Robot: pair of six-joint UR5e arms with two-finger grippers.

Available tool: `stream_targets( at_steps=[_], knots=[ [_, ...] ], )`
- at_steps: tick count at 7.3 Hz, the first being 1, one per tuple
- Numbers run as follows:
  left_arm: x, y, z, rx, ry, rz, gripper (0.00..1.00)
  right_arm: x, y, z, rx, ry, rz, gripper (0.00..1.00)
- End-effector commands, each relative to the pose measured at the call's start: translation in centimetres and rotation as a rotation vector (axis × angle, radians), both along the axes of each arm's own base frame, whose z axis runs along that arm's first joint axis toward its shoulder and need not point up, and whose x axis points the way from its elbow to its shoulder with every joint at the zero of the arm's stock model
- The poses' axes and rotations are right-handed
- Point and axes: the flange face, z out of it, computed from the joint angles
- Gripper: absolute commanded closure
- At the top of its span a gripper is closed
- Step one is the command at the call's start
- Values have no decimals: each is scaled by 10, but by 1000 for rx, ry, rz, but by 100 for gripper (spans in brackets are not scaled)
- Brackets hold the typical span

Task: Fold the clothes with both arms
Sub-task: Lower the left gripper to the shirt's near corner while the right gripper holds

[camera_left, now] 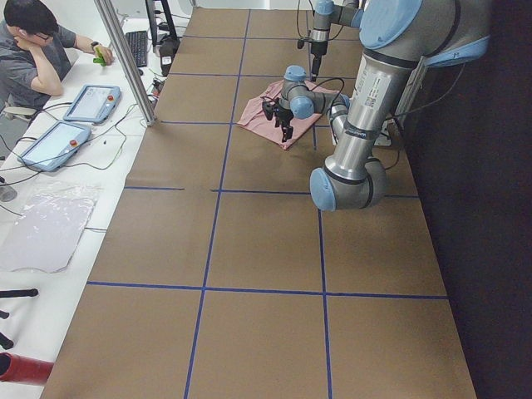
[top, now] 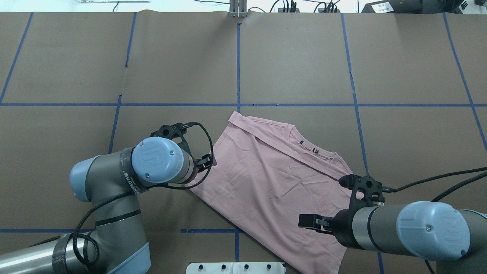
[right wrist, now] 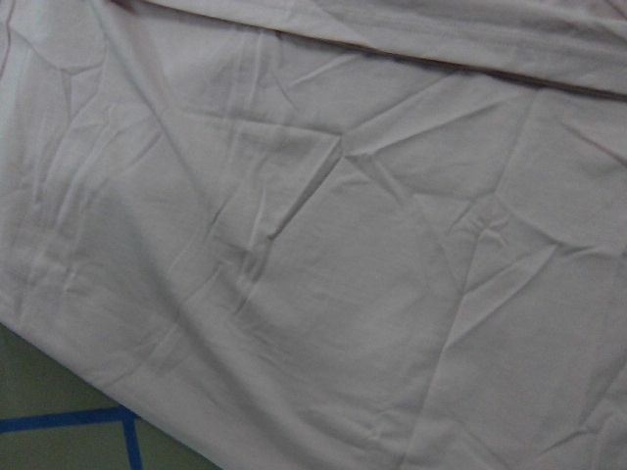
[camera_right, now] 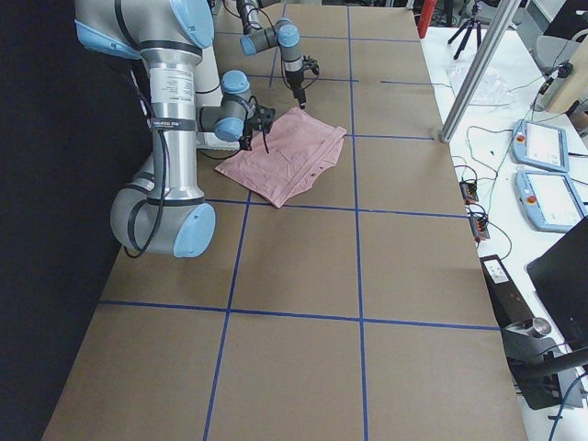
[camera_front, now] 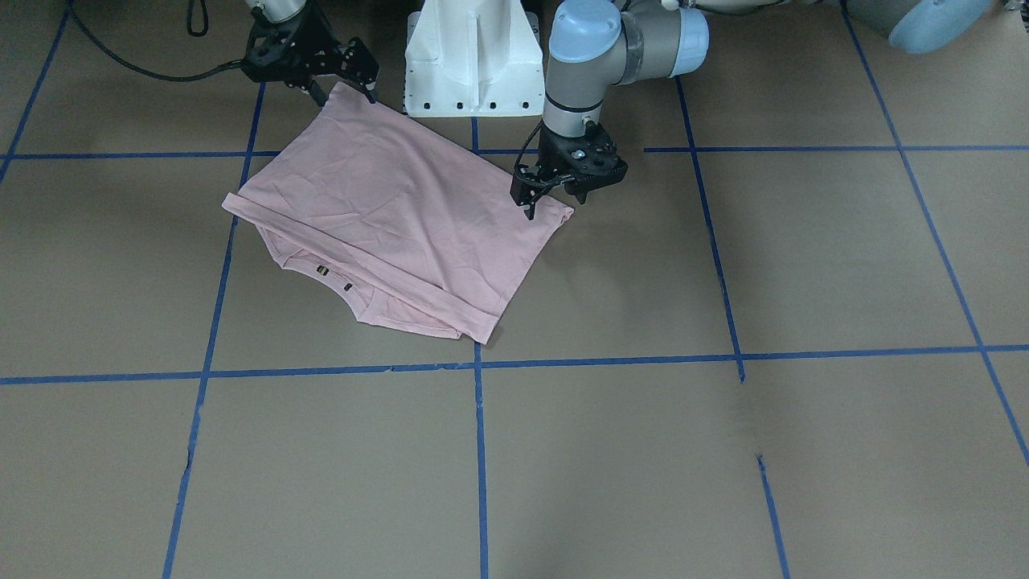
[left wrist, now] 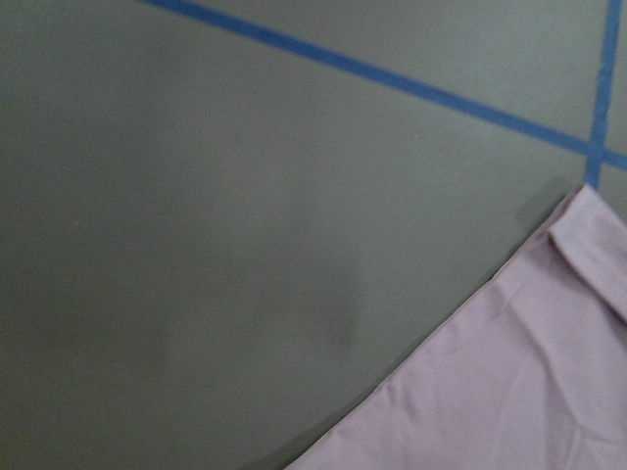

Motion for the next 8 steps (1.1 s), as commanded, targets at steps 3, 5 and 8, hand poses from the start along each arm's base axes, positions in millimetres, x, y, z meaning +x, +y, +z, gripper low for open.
stream_targets(
  at_steps=[3, 5, 8],
  knots=[
    [22, 27, 19, -36, -32, 2, 7, 4, -14, -4, 27, -5, 53, 0],
    [24, 24, 24, -35, -44, 1, 15, 4, -14, -5, 27, -6, 55, 0],
    [22, 18, 25, -24, -47, -15, 25, 4, -15, -4, 26, -3, 56, 0]
  ],
)
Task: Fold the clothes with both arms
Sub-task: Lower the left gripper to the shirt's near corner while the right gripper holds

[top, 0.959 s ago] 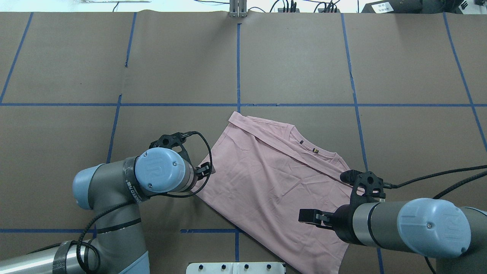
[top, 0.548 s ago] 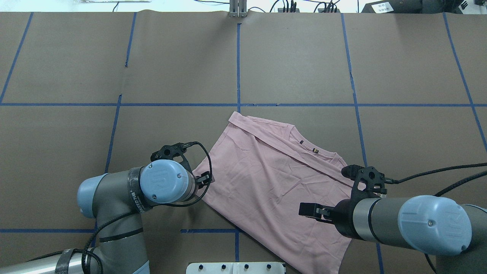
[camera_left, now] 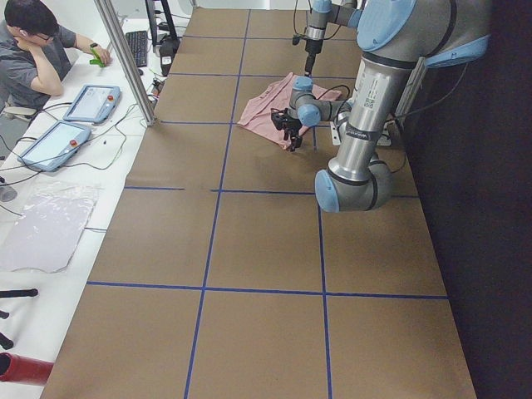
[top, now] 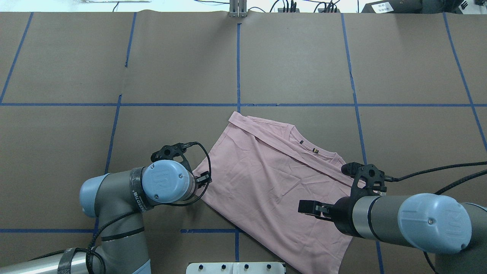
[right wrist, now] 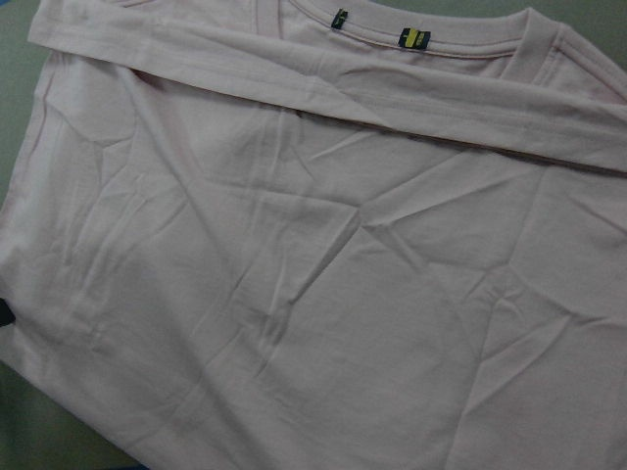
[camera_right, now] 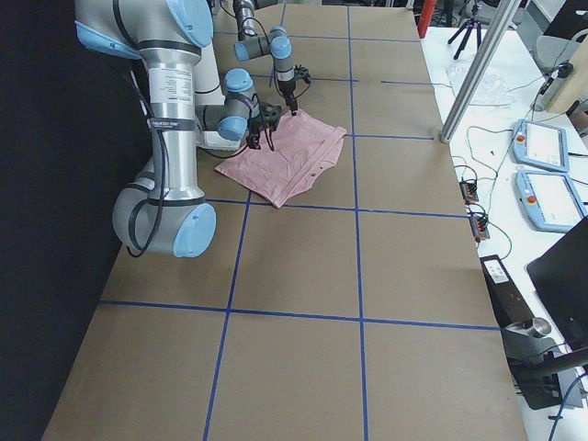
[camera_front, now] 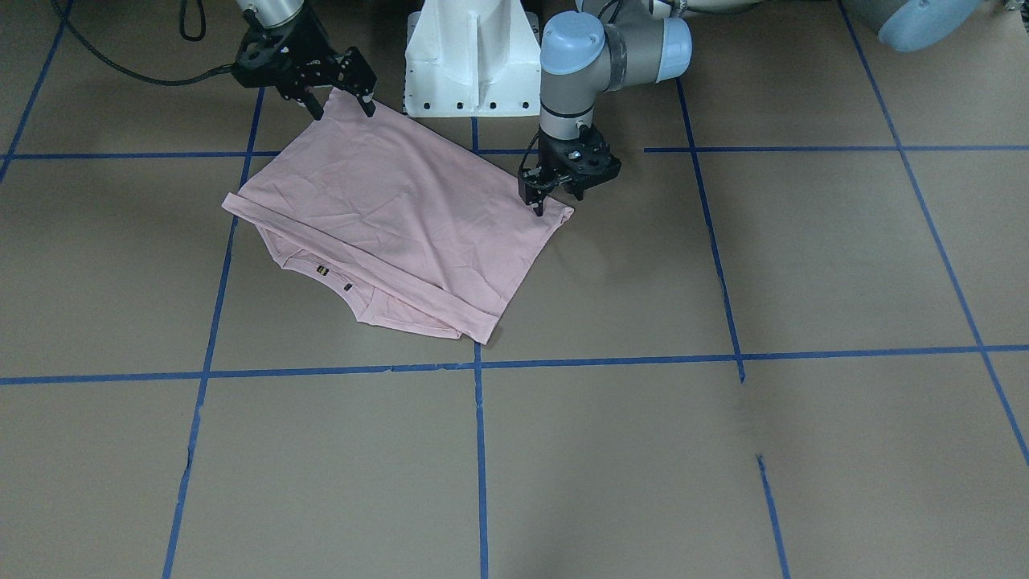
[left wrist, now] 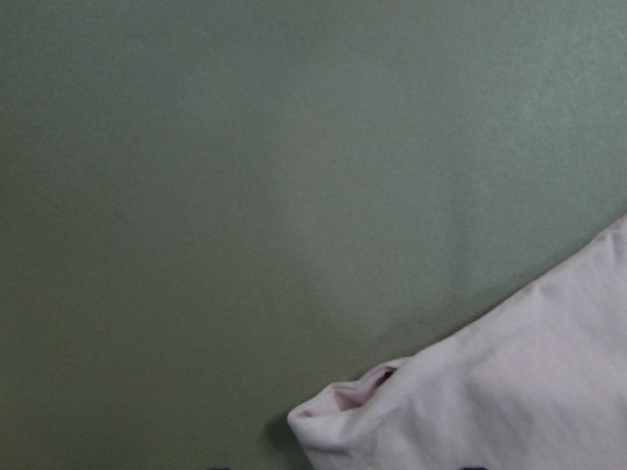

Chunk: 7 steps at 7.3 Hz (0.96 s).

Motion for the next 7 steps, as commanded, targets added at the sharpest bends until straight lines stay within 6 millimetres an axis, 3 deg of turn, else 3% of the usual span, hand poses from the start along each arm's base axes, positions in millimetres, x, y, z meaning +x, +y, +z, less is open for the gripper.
stream_targets(
  at_steps=[1, 2, 3, 5, 7],
  knots=[
    [-2, -6, 1, 3, -2, -11, 52, 0, 0, 0, 0, 1, 0, 0],
    [-2, -6, 1, 4, -2, -12, 83, 0, 0, 2, -1, 4, 0, 0],
    [-3, -7, -1, 10, 4, -9, 100, 0, 0, 2, -1, 4, 0, 0],
    [-10, -18, -5, 41, 16, -1, 100, -1, 0, 3, -2, 7, 0, 0],
    [-32, -55, -13, 74, 18, -37, 100, -1, 0, 2, -1, 5, 0, 0]
  ],
)
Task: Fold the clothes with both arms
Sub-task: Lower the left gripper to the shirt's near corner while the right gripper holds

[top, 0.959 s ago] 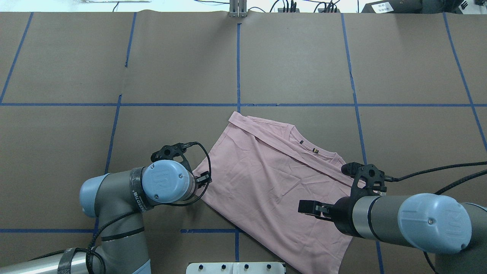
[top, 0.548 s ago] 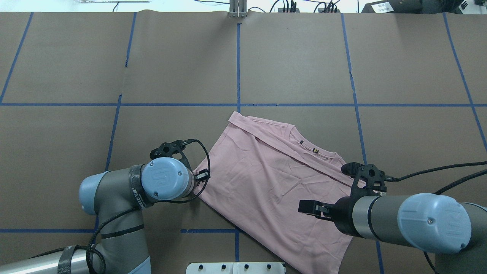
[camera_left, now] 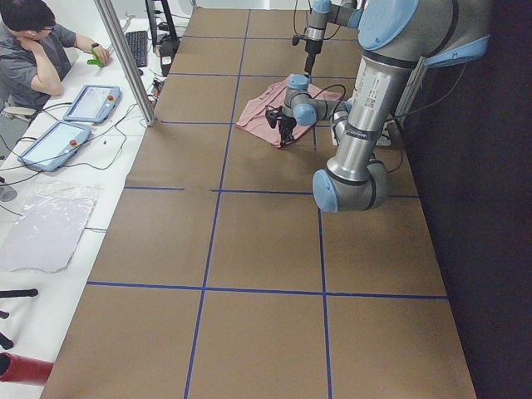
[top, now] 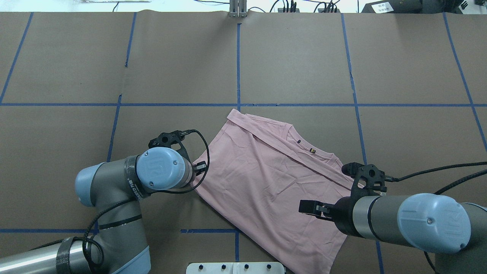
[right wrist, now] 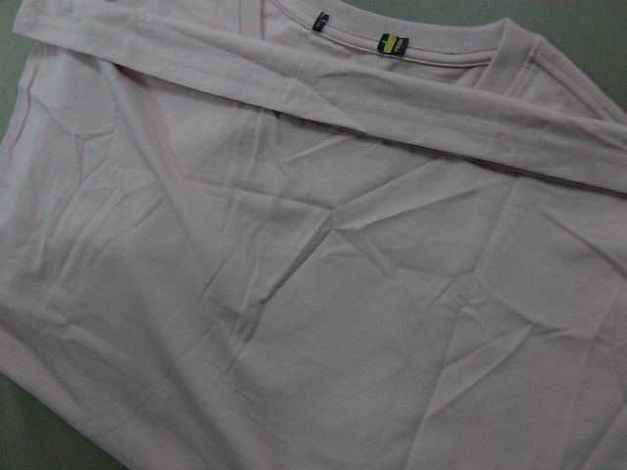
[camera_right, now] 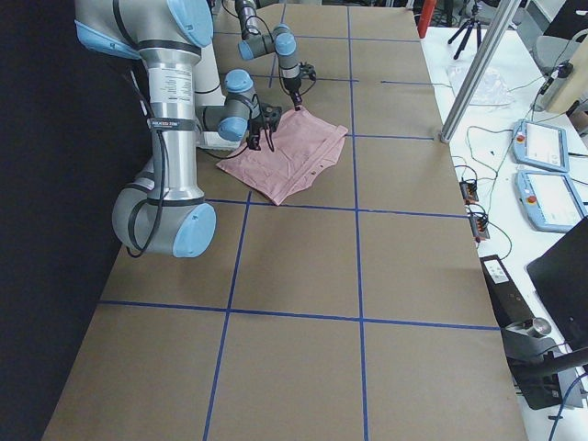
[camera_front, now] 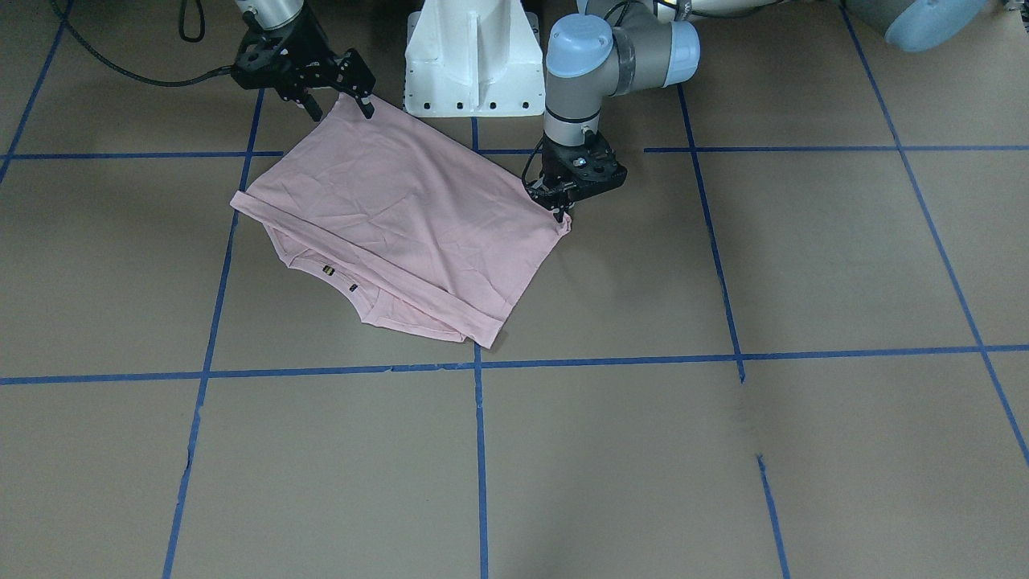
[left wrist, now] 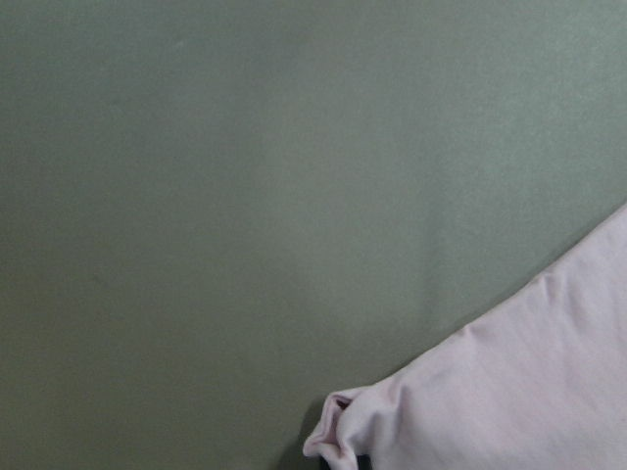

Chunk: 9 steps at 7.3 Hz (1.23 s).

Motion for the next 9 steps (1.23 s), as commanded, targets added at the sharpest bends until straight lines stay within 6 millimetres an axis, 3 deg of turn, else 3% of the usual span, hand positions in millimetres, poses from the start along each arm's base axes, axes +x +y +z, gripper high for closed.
stream_targets(
  at_steps=[1, 2, 4, 5, 6, 7, 9],
  knots=[
    [-31, -52, -7, 49, -3, -48, 100, 0, 0, -1, 1, -2, 0, 0],
    [-38, -81, -5, 61, 4, -86, 100, 0, 0, -2, 0, -5, 1, 0],
    [-18, -158, 0, 90, 3, -142, 100, 1, -1, -1, -2, -4, 5, 0],
    [-30, -188, -4, 131, -15, -144, 100, 1, -1, 0, -4, 0, 7, 0],
    [-34, -211, -7, 170, -21, -141, 100, 1, -1, -1, -6, -5, 11, 0],
    [-18, -225, -9, 201, -1, -134, 100, 1, -2, -2, -3, -6, 18, 0],
    [6, -263, -32, 338, 3, -158, 100, 0, -4, -1, 7, -2, 37, 0]
  ],
)
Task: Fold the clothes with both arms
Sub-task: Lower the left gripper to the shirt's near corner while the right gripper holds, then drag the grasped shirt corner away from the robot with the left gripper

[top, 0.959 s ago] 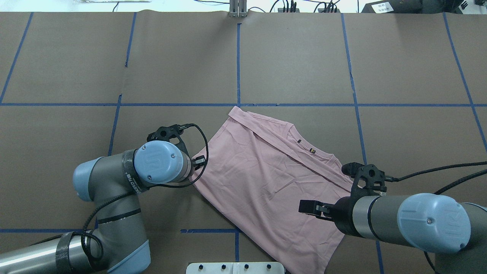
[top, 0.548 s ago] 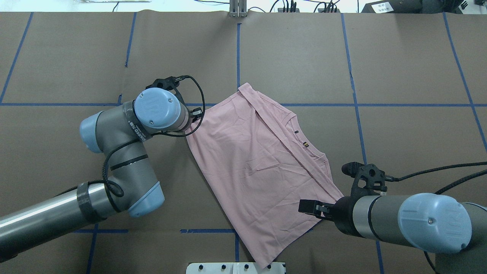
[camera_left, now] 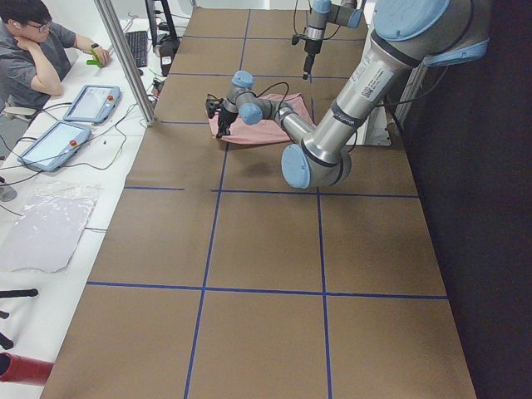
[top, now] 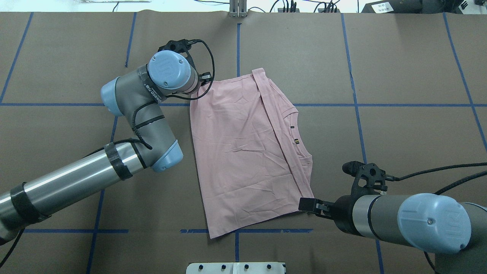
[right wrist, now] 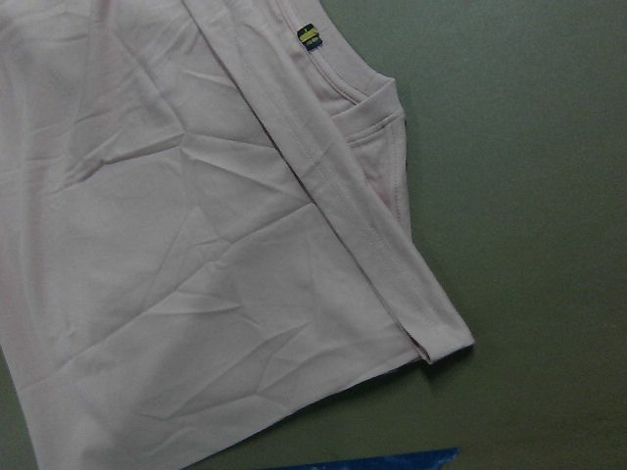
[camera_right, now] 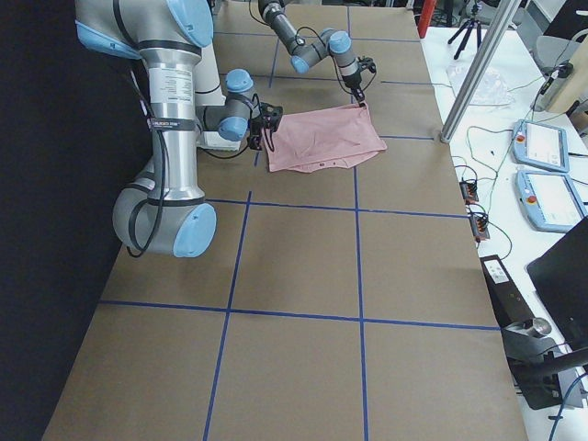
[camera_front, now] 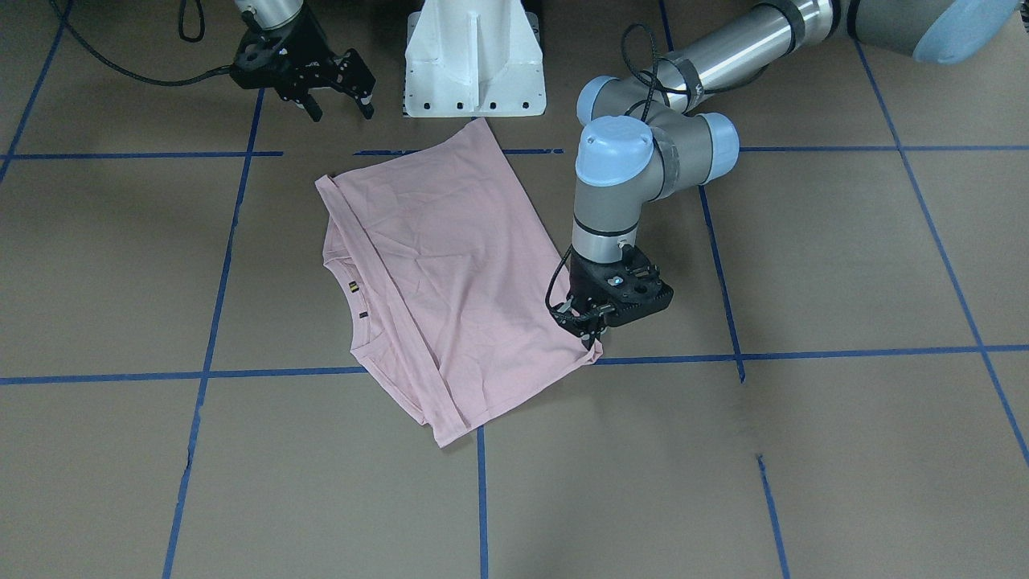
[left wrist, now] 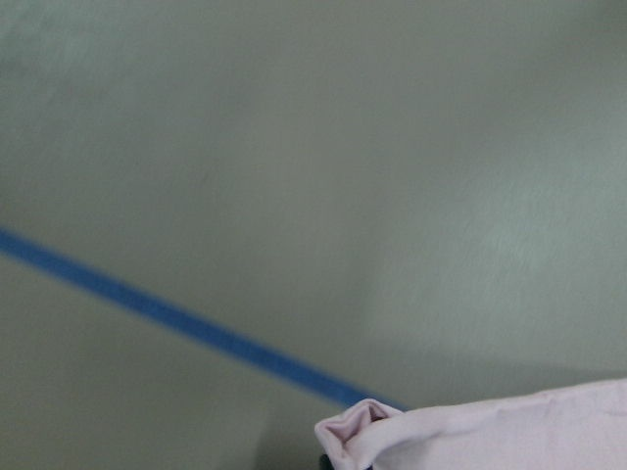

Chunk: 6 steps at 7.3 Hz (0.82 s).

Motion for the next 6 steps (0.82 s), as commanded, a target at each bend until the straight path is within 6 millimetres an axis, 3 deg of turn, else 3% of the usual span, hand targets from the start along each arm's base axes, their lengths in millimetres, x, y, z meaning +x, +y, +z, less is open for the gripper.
stream_targets(
  at_steps=[1, 3, 5, 6],
  knots=[
    [12, -35, -4, 115, 4, -19, 100, 0, -2, 0, 7, 2, 16, 0],
    [19, -51, 22, 158, -25, -65, 100, -1, -3, 1, 15, 7, 27, 0],
    [11, -60, 23, 157, -27, -81, 100, -1, -4, 3, 14, 10, 30, 0],
    [10, -61, 22, 155, -14, -92, 86, -3, -5, 5, 15, 15, 34, 0]
  ],
)
